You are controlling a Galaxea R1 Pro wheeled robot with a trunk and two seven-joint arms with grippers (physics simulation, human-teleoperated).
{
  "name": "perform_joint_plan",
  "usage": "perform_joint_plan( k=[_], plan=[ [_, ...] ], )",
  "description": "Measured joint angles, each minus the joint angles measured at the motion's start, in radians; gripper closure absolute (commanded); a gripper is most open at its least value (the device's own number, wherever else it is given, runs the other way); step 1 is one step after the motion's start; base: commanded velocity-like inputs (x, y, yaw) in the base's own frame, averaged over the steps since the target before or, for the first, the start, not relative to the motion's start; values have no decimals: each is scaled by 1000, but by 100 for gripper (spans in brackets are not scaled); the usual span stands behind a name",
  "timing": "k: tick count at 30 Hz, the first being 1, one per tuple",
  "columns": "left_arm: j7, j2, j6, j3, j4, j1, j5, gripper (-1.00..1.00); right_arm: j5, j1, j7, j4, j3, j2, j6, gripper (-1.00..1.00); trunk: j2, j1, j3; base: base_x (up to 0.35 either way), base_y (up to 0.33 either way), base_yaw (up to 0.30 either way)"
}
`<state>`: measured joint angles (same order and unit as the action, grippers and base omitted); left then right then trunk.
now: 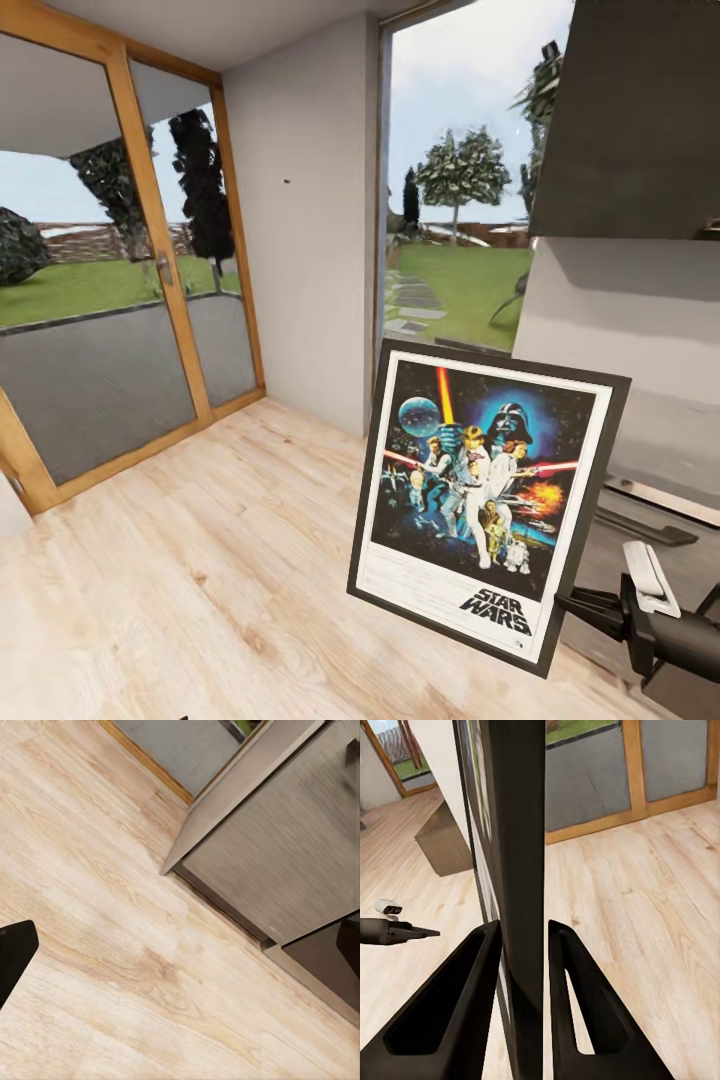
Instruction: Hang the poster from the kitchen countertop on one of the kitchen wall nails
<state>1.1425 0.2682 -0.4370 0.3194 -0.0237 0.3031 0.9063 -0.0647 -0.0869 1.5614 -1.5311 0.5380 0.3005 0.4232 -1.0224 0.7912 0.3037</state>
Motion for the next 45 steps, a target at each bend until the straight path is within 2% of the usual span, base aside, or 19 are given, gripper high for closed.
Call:
perform_joint_plan(
  k=[45],
  plan=[
    [0,-2,0,0,0,0,0,-100,0,0,0,0,-1,-11,0,100,315,-173,-141,0,0,0]
  ],
)
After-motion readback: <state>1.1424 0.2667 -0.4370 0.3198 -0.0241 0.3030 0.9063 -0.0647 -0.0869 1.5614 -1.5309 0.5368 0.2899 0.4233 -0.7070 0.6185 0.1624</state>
